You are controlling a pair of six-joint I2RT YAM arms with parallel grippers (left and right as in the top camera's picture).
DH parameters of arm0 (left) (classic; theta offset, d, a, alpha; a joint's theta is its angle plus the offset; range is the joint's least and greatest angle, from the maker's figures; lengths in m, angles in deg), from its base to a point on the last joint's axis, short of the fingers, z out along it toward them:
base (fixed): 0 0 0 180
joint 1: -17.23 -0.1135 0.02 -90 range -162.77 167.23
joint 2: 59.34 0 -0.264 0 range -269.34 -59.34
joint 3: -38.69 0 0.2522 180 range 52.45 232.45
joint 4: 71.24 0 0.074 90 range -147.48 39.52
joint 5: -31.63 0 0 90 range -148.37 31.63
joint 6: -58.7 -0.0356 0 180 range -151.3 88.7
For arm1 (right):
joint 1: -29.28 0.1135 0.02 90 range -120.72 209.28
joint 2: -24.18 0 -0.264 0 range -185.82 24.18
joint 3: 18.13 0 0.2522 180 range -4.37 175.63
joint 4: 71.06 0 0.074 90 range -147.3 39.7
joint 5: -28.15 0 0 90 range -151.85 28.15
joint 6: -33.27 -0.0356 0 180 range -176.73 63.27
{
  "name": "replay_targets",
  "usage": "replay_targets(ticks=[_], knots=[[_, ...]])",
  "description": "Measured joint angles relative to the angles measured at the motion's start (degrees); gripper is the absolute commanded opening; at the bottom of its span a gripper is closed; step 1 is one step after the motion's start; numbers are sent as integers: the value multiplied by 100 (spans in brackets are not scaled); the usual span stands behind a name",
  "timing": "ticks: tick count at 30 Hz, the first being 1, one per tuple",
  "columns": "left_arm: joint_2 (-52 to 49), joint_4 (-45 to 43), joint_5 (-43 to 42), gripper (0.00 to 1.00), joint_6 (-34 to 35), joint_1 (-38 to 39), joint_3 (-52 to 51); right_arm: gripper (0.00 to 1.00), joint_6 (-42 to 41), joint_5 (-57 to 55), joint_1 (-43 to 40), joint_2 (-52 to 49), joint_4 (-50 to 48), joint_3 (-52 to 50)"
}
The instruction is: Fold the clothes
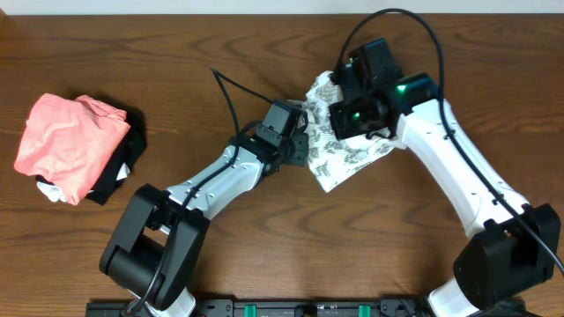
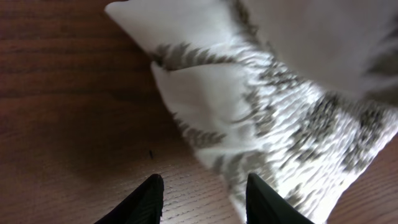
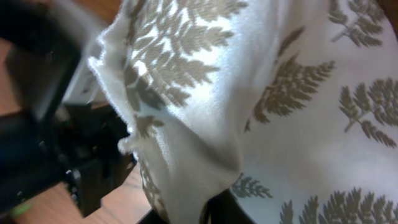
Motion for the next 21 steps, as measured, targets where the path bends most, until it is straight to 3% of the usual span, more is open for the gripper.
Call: replay_targets(ticks=[6,11,21], knots=[[0,55,9,43,-2,-13,0,17,-2,9,175,0,2,0],[0,619,376,43,-7,-98,-2,17,-2,15,177,0,4,-2],[31,1331,946,43,-2,-957,-4,25,127,378,184,0,-20,-13]])
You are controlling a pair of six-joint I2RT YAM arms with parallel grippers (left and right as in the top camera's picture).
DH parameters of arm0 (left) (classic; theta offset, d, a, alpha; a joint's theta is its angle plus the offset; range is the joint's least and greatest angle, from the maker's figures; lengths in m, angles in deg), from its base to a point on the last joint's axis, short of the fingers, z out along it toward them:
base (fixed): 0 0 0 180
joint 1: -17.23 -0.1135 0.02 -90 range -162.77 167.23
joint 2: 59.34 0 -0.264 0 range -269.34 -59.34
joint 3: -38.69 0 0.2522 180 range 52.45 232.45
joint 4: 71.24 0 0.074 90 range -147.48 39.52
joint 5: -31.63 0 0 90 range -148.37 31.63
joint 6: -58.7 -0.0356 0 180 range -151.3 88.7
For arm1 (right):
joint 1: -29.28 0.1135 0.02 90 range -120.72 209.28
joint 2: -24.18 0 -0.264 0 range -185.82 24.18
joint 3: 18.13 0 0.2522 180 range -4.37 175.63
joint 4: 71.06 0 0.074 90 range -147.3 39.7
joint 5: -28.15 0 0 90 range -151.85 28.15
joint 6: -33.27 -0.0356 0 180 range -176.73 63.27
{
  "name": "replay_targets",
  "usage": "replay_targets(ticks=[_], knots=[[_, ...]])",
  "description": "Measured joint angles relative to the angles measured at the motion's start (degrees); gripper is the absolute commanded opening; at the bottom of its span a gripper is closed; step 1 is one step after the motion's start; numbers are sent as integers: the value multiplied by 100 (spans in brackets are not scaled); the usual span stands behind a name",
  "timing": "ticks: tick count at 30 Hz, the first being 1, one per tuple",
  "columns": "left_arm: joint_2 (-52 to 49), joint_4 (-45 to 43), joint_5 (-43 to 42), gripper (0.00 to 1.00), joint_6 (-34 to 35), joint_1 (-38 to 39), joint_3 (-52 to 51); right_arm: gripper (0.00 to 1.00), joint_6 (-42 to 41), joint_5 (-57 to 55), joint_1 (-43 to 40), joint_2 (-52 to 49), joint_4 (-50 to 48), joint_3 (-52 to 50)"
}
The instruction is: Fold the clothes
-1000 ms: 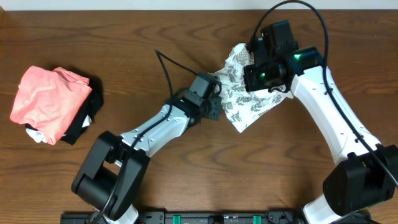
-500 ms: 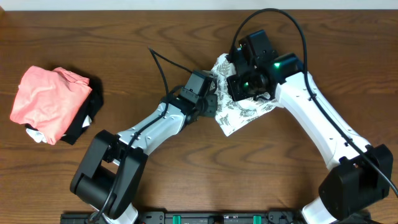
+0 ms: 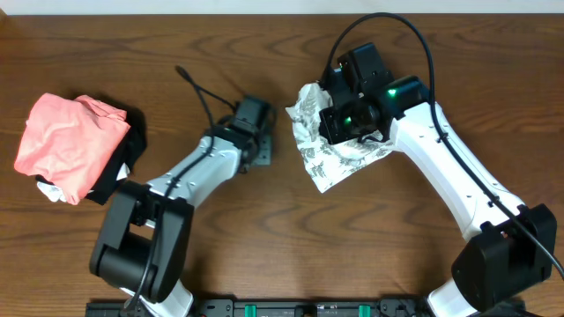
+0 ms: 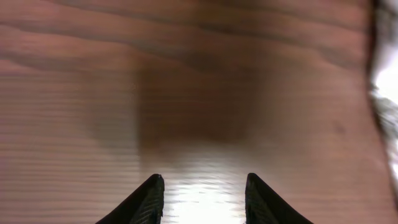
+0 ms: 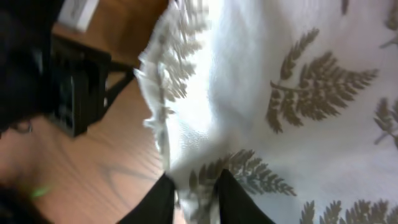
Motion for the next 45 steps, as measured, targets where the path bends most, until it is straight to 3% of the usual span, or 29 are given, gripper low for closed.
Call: replay_targets(ticks=[10,15,26,33,45], knots=[[828,-2,66,43,0,-273,2,30,352,98,11,0,-59,-2],[1257,-2,-444,38,2,-271,0,30,310,-345,-424,0,2,-2],[1591,-35,-1624,28,-608,516,0,17,-11,-901,-1386,0,343,-177],[1591,-262,-1762,28,-1132,1025,0,13,-17,-879,-1379,0,-356,-907],[1272,-1123,-1467,28,-1508,1086,2,11,-17,-774,-1379,-11,-1867,-1895]])
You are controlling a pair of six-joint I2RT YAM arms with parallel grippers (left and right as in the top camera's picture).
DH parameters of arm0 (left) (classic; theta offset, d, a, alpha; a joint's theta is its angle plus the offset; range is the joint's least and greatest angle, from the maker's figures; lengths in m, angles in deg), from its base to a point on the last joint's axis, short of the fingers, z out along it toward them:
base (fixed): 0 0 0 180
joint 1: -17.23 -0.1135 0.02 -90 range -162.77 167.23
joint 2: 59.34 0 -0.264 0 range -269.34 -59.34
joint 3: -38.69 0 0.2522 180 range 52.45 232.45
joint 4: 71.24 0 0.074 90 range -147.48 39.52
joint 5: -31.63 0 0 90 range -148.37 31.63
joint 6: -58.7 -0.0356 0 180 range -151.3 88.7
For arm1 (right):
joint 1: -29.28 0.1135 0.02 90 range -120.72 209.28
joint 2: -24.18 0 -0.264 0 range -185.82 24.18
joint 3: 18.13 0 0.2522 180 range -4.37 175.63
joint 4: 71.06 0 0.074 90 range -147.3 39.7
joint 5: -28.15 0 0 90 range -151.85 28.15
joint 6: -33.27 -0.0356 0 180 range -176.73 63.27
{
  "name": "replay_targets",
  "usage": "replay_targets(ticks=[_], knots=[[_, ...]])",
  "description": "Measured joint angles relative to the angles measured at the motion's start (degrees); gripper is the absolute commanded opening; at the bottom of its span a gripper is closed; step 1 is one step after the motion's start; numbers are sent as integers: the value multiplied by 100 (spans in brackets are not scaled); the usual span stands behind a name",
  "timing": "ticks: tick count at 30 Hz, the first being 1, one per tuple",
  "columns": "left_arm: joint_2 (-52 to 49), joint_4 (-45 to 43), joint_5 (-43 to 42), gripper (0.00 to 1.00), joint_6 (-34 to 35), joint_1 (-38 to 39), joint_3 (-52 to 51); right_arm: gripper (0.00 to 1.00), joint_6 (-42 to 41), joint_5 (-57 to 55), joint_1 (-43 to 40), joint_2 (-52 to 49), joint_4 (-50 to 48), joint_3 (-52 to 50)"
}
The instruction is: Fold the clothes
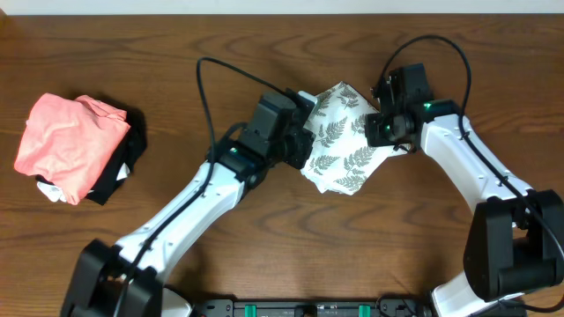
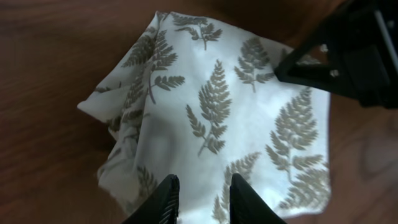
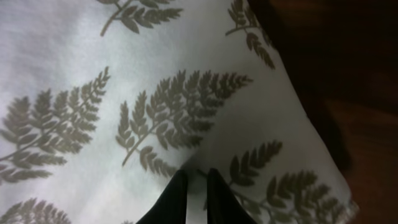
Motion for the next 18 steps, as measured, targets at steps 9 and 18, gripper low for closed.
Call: replay_targets(ticks=[9,18], knots=[[-1049,-756,352,28,-22,-7,-2,11,0,48,0,-4,-457,-286],[-1838,-1482,1327,28,-22,-160,0,11,0,247,0,-4,-645,-1047]])
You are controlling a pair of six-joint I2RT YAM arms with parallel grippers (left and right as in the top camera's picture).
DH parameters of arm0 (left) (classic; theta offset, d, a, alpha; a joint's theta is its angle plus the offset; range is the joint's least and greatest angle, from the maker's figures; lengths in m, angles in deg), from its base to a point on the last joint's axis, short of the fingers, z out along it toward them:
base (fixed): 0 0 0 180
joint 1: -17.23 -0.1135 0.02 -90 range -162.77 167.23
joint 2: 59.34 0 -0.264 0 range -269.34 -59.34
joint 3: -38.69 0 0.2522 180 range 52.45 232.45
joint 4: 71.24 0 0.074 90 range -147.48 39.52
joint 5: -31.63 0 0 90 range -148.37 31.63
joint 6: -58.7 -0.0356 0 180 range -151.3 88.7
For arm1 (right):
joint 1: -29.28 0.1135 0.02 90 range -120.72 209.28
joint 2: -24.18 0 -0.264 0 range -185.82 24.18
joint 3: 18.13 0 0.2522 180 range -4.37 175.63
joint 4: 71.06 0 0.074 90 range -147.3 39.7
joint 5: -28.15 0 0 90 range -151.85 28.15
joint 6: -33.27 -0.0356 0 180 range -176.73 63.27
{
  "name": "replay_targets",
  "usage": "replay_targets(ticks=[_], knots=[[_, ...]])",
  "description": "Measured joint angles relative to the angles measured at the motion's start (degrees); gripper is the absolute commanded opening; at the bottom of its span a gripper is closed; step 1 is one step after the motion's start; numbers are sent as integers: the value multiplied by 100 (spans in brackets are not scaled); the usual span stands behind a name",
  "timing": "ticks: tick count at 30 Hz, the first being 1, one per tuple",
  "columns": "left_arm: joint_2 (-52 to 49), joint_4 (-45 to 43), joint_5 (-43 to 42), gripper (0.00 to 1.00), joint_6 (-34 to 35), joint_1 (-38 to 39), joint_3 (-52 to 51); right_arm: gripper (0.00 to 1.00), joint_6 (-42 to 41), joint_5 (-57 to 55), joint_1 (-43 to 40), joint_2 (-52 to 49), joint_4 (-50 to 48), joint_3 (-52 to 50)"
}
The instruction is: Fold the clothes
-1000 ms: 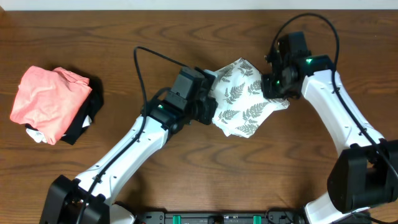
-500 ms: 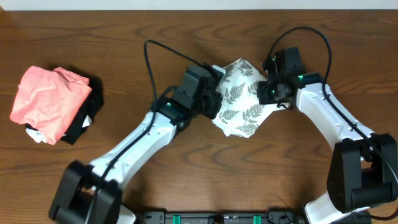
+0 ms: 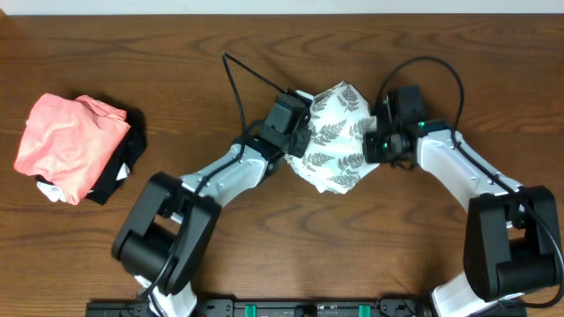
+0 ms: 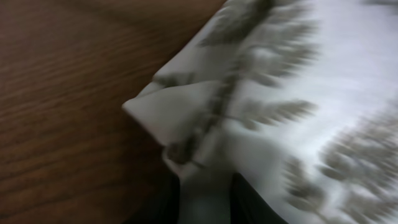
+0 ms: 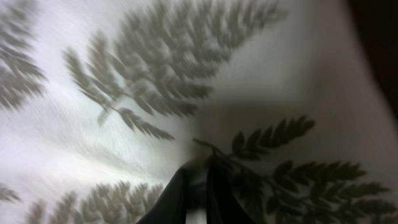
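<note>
A white fern-print cloth (image 3: pixel 333 141) lies bunched on the wooden table, back centre. My left gripper (image 3: pixel 298 141) is at its left edge. In the left wrist view the cloth (image 4: pixel 298 93) fills the narrow gap of that gripper (image 4: pixel 205 202), which is shut on a fold. My right gripper (image 3: pixel 374 145) is at the cloth's right edge. In the right wrist view it (image 5: pixel 198 193) is shut on a pinch of the fabric (image 5: pixel 124 74).
A pink garment (image 3: pixel 66 141) sits in a heap on a black one (image 3: pixel 123 167) at the far left of the table (image 3: pixel 264 246). Both arms reach in from the front edge, and their cables arch over the back of the table.
The right gripper has moved down and left along the cloth's right edge. The left gripper has closed in on the left edge. The cloth is more bunched between them.
First the right gripper held the cloth raised while the left, open, was at its left edge. Then the left was away over bare wood. Later the cloth lay flatter with a gripper at each side. Now both pinch it.
</note>
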Motion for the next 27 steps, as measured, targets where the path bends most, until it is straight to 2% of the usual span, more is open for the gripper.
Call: replay_targets(ticks=[7,17,22,25,27], knots=[[-380,0,166,28,2,-13,0,11,0,57,0,72,-365,-374],[-387,96,214,29,2,-15,0,13,0,76,0,103,-387,-363],[-254,208,229,38,-15,-52,0,14,4,46,0,219,48,9],[149,341,267,45,-17,-136,-7,14,7,22,0,479,85,293],[605,426,328,45,-15,-219,-9,14,7,13,0,758,-28,509]])
